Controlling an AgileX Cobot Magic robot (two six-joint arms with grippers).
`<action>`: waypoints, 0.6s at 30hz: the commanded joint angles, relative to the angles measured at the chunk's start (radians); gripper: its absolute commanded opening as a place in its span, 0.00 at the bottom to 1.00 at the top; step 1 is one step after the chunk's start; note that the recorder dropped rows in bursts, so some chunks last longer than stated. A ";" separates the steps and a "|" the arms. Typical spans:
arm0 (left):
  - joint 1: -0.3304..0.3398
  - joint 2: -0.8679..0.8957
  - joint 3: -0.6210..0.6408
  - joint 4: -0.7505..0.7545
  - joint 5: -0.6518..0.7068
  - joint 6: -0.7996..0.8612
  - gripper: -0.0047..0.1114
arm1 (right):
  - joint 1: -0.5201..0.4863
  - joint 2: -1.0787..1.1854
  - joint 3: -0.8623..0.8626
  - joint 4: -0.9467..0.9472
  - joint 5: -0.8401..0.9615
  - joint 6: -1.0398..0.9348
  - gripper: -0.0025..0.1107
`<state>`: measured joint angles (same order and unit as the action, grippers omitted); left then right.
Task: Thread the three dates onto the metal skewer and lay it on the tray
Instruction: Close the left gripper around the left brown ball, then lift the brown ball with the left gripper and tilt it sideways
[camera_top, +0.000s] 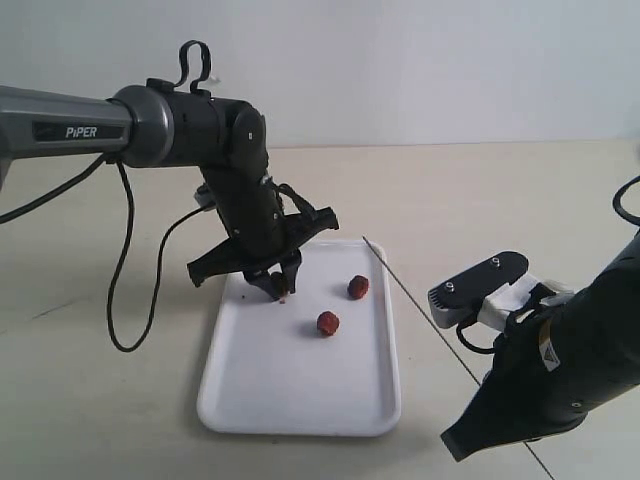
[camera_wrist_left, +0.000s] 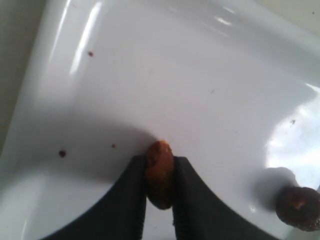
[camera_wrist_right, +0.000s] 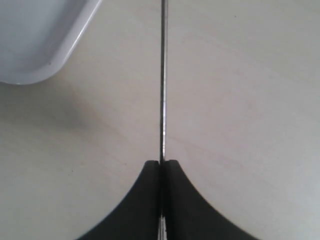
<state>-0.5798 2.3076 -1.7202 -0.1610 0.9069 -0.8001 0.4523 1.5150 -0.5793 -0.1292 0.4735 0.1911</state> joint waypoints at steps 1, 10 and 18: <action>0.005 0.007 -0.001 0.022 -0.002 0.018 0.14 | 0.002 0.000 0.003 -0.010 -0.005 -0.008 0.02; 0.023 -0.014 -0.001 0.020 0.004 0.104 0.26 | 0.002 0.000 0.003 -0.010 -0.005 -0.008 0.02; 0.061 -0.038 -0.001 0.021 -0.001 0.168 0.26 | 0.002 0.000 0.003 0.004 -0.031 -0.016 0.02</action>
<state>-0.5357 2.2888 -1.7217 -0.1496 0.9069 -0.6640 0.4523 1.5150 -0.5793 -0.1292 0.4665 0.1911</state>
